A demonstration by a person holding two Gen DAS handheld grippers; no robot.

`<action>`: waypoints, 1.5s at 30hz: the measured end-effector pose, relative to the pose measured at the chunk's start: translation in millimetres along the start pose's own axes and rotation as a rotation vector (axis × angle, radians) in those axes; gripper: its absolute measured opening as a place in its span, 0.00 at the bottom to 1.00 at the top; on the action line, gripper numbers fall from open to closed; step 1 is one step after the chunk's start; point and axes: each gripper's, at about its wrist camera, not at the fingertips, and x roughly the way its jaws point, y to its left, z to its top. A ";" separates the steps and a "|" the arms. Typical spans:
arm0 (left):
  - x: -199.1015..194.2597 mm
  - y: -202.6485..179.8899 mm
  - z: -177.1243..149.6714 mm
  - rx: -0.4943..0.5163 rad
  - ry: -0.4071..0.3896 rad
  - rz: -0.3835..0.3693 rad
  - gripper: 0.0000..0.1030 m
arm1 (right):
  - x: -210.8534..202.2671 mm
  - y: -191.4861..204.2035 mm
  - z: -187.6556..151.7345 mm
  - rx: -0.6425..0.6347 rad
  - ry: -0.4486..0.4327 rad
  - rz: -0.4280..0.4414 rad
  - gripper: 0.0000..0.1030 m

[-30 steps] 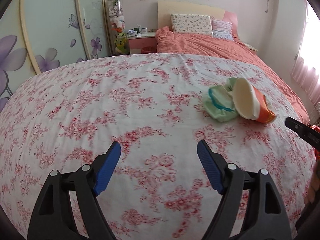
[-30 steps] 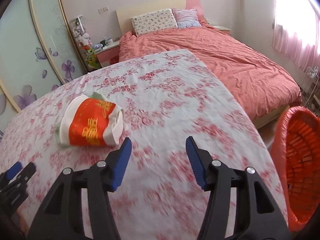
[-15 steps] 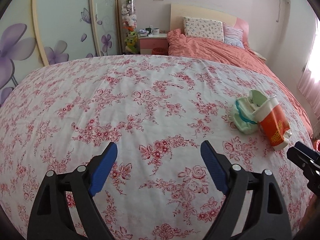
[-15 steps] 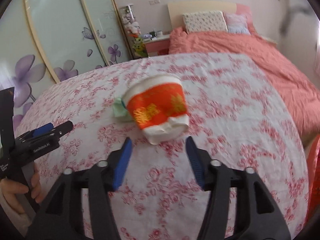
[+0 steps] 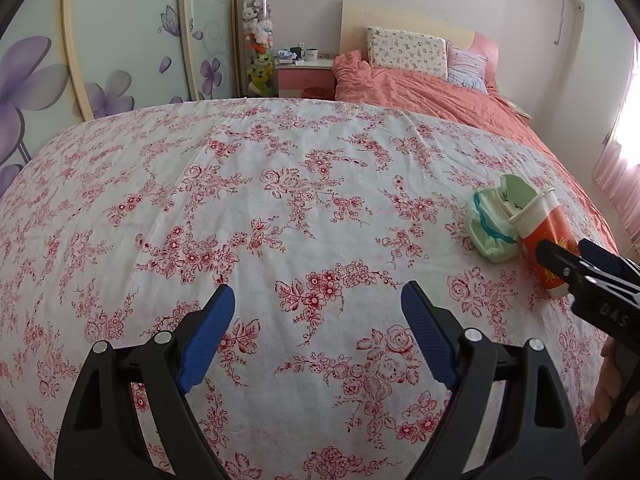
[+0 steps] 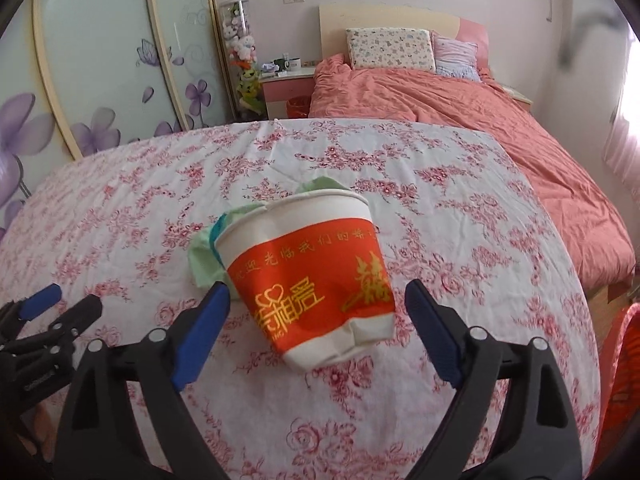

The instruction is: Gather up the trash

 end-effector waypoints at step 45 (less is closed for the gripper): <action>15.0 -85.6 3.1 0.194 0.052 -0.135 0.12 | -30.8 -69.4 -44.1 0.133 0.022 -0.119 0.75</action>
